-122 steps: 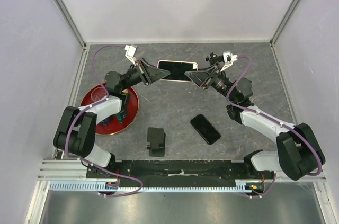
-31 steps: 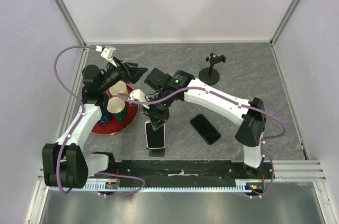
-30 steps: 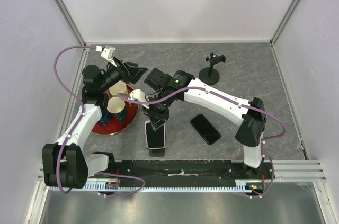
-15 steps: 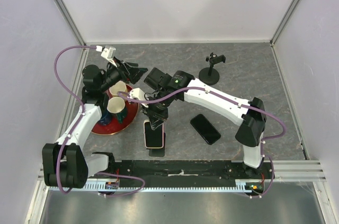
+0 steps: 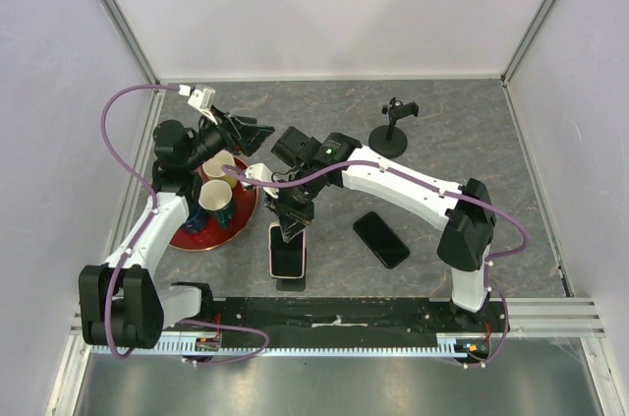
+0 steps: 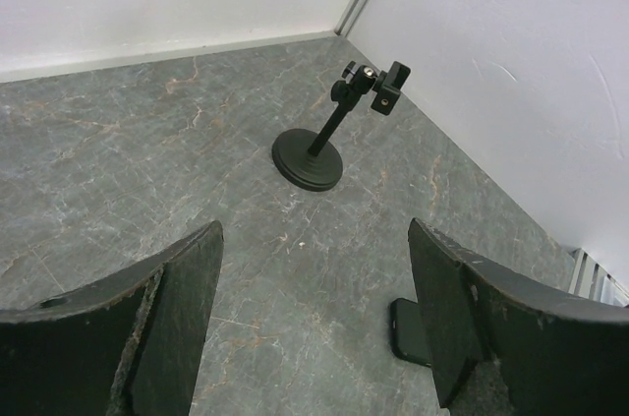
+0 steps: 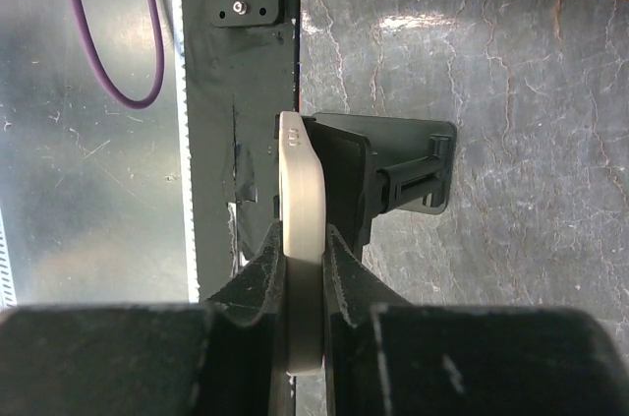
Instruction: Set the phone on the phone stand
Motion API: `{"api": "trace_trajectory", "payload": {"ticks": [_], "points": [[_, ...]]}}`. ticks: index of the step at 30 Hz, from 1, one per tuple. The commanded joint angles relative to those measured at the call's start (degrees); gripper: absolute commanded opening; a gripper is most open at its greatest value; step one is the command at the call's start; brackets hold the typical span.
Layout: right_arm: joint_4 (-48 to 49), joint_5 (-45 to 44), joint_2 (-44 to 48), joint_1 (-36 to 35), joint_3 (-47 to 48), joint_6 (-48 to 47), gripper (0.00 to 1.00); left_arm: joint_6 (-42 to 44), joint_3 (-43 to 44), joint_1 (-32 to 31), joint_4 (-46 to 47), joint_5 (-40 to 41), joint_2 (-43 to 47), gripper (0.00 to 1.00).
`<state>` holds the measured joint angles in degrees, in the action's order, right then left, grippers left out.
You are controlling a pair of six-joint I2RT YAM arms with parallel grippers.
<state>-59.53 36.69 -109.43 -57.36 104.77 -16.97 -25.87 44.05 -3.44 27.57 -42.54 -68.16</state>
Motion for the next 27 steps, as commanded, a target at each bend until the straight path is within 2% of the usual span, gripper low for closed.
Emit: {"api": "trace_trajectory", "payload": {"ticks": [1,11,15,16,19,27], "points": [[0.9,0.5,2.7,0.1,-1.6,-0.4,0.0,-0.9,1.0,0.4,2.1,-1.0,-0.5,0.82],[1.1,1.0,1.8,0.9,-2.2,-0.3,0.02,-1.4,1.0,0.4,2.5,-1.4,-0.9,0.82],[1.2,0.6,1.3,1.1,-2.0,-0.2,0.15,-1.4,1.0,0.4,2.5,-1.5,-1.1,0.82],[1.3,0.4,1.4,1.3,-2.0,-0.2,0.26,-1.3,1.1,0.4,2.5,-1.5,-1.1,0.82],[2.0,-1.2,1.6,1.4,-2.6,0.0,0.43,-1.3,1.0,0.4,2.5,-1.5,-1.1,0.82],[4.9,-3.2,2.0,1.3,-3.2,1.3,0.61,-1.3,1.0,0.4,2.6,-1.8,-1.2,0.82]]}}
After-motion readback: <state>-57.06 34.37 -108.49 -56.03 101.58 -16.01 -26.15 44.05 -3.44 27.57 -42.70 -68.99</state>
